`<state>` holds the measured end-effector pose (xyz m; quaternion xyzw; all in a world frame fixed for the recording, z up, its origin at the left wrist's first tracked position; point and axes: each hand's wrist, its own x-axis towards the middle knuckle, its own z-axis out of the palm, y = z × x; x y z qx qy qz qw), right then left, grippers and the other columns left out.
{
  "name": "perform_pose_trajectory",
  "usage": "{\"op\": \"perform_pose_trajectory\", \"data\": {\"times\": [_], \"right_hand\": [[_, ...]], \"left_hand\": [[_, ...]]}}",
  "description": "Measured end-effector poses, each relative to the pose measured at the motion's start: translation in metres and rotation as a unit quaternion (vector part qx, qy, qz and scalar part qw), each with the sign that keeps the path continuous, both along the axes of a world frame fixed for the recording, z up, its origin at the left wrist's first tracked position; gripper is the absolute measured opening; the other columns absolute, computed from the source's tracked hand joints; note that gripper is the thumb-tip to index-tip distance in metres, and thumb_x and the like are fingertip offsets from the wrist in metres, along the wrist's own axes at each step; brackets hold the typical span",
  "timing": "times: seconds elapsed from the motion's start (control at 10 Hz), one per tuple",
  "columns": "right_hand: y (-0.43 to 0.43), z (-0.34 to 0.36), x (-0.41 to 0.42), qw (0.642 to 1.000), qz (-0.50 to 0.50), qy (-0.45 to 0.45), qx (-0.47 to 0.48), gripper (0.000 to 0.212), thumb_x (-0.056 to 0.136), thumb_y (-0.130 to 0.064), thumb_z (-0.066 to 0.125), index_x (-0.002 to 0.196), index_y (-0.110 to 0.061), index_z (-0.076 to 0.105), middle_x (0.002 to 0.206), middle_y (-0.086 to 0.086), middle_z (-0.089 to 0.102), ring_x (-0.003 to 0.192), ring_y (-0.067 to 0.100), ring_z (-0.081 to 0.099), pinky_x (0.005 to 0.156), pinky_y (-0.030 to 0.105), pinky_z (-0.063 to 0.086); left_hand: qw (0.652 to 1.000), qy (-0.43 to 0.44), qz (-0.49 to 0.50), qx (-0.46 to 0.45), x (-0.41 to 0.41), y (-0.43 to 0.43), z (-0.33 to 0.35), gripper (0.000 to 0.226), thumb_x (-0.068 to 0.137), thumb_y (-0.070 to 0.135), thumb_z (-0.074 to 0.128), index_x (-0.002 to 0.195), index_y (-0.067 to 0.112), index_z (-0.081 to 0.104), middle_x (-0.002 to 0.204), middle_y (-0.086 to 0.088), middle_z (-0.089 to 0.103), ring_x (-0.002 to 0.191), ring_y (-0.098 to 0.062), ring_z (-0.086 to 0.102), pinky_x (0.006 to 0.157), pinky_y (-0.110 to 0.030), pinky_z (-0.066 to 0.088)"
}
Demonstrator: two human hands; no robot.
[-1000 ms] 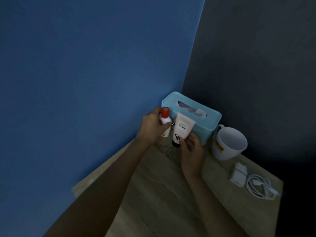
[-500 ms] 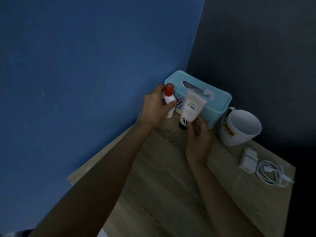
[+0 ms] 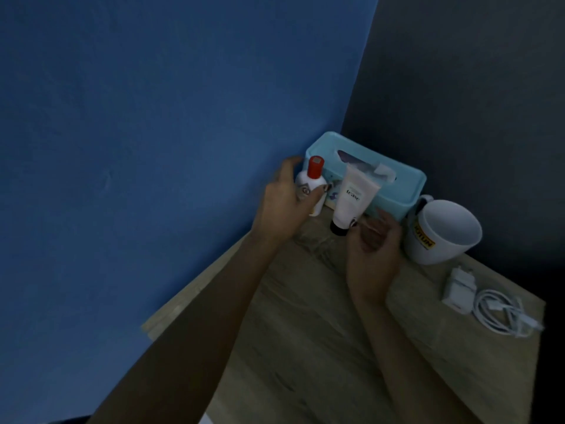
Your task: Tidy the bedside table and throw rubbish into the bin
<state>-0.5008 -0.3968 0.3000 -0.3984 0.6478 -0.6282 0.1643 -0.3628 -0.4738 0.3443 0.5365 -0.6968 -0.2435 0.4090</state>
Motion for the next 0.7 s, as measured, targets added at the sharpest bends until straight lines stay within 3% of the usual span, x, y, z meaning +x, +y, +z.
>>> {"op": "perform_pose_trajectory", "data": {"times": [0.1,0.2,0.3,0.4,0.5,0.6,0.7], "right_hand": [[0.007,0.004,0.002,0.998,-0.021,0.06,-0.006,0.019,0.08,-0.027,0.055,0.094,-0.015,0.049,0.08,-0.002,0.054,0.071,-0.003,0.051,0.067,0.008,0.04],[0.033,0.008,0.008,0.984,0.033,0.137,0.106,0.014,0.084,-0.031,0.051,0.09,-0.019,0.052,0.081,0.003,0.057,0.073,0.014,0.054,0.066,0.025,0.046],[0.065,0.053,0.008,0.962,0.111,0.158,0.195,0.014,0.09,-0.027,0.053,0.099,-0.018,0.059,0.092,0.003,0.063,0.084,0.019,0.06,0.073,0.03,0.049],[0.079,0.119,0.002,0.892,0.201,0.176,0.364,0.039,0.096,-0.044,0.042,0.122,-0.019,0.056,0.123,0.004,0.059,0.113,0.022,0.055,0.099,0.035,0.043],[0.088,0.198,-0.012,0.824,0.222,0.186,0.487,0.052,0.095,-0.05,0.042,0.133,-0.015,0.048,0.138,0.008,0.051,0.125,0.025,0.048,0.108,0.037,0.035],[0.088,0.29,-0.032,0.8,0.242,0.177,0.52,0.053,0.094,-0.045,0.048,0.136,-0.013,0.046,0.135,0.012,0.053,0.122,0.03,0.051,0.103,0.037,0.04],[0.095,0.367,-0.047,0.773,0.242,0.155,0.565,0.05,0.095,-0.038,0.048,0.137,-0.011,0.043,0.134,0.016,0.052,0.12,0.032,0.051,0.095,0.034,0.043]], "left_hand": [[0.999,-0.001,0.031,-0.006,0.008,0.016,0.007,0.058,0.091,0.042,0.052,0.136,0.008,0.041,0.133,-0.011,0.053,0.106,-0.029,0.06,0.089,-0.04,0.051],[0.998,-0.036,0.025,0.04,0.016,0.045,0.028,0.054,0.091,0.035,0.046,0.133,0.003,0.044,0.128,-0.015,0.054,0.115,-0.028,0.054,0.094,-0.034,0.043],[0.993,-0.099,0.019,0.056,0.027,0.076,0.064,0.039,0.093,0.024,0.044,0.124,0.001,0.053,0.119,-0.018,0.06,0.109,-0.032,0.058,0.092,-0.029,0.039],[0.986,-0.162,0.026,0.039,0.035,0.101,0.108,0.032,0.089,0.011,0.043,0.109,-0.002,0.063,0.101,-0.021,0.069,0.09,-0.034,0.069,0.088,-0.031,0.046],[0.975,-0.201,0.005,0.097,0.039,0.126,0.178,0.031,0.094,0.004,0.043,0.12,-0.001,0.059,0.12,-0.02,0.064,0.108,-0.032,0.064,0.096,-0.033,0.048],[0.959,-0.215,-0.021,0.186,0.046,0.147,0.249,0.033,0.1,0.016,0.035,0.119,0.002,0.059,0.124,-0.018,0.061,0.114,-0.032,0.058,0.098,-0.037,0.043],[0.949,-0.235,-0.006,0.211,0.048,0.158,0.306,0.033,0.1,0.022,0.035,0.11,0.004,0.061,0.115,-0.018,0.064,0.106,-0.032,0.06,0.088,-0.036,0.046]]}}
